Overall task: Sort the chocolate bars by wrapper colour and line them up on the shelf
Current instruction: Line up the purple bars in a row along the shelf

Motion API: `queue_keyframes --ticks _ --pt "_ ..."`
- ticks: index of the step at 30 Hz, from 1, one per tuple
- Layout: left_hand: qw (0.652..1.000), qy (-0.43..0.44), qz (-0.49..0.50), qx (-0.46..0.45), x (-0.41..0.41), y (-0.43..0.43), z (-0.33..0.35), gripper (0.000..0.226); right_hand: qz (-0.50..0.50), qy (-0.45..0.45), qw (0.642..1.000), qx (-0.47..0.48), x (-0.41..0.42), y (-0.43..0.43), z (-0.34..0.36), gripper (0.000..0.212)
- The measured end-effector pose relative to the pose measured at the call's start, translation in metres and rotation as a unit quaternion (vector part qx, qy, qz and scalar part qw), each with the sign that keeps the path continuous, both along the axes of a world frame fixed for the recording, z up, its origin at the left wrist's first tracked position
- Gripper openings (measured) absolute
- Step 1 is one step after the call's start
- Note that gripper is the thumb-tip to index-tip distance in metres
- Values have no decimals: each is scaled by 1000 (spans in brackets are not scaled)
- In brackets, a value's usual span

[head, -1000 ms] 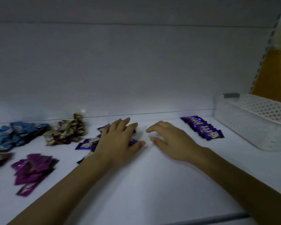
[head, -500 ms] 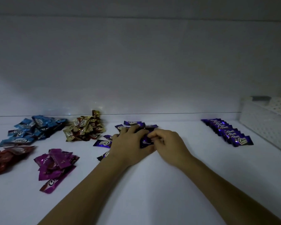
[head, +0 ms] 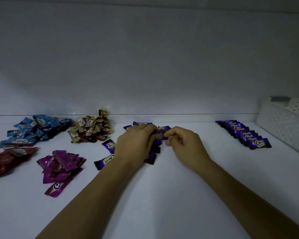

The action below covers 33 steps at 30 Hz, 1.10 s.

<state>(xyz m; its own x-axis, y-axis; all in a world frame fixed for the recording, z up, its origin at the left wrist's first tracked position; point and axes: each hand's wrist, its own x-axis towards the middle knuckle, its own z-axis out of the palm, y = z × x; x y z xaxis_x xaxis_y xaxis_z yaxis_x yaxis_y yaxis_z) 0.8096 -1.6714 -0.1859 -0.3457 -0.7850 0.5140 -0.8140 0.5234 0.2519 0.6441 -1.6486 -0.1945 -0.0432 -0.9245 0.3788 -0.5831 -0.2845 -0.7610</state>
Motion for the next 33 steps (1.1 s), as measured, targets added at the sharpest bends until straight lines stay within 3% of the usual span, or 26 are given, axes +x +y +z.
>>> queue_keyframes --ticks 4,6,9,13,17,21,24,29,33 --pt "990 133 -4 -45 -2 4 8 25 10 -27 999 -17 1 1 3 14" --pt "978 202 -13 -54 -2 5 11 23 27 -82 996 -14 3 1 5 5" --pt "967 251 -33 -42 -4 7 11 19 62 -173 983 13 8 2 8 10" --pt "965 256 -65 -6 -7 7 8 16 89 -193 977 23 8 4 17 11" --pt "973 216 -83 -15 -9 10 9 19 58 -199 978 17 4 7 24 29" --pt "975 201 -94 -17 -8 12 4 16 46 -261 963 45 0 15 29 23" --pt "970 206 -131 0 -17 7 15 14 41 -288 957 -6 -31 23 54 18" --pt "951 257 -165 40 -93 -2 27 10 -80 -251 965 -8 -104 54 57 6" --pt "908 347 -190 141 -168 7 12 17 -170 -236 957 -6 -143 83 39 20"
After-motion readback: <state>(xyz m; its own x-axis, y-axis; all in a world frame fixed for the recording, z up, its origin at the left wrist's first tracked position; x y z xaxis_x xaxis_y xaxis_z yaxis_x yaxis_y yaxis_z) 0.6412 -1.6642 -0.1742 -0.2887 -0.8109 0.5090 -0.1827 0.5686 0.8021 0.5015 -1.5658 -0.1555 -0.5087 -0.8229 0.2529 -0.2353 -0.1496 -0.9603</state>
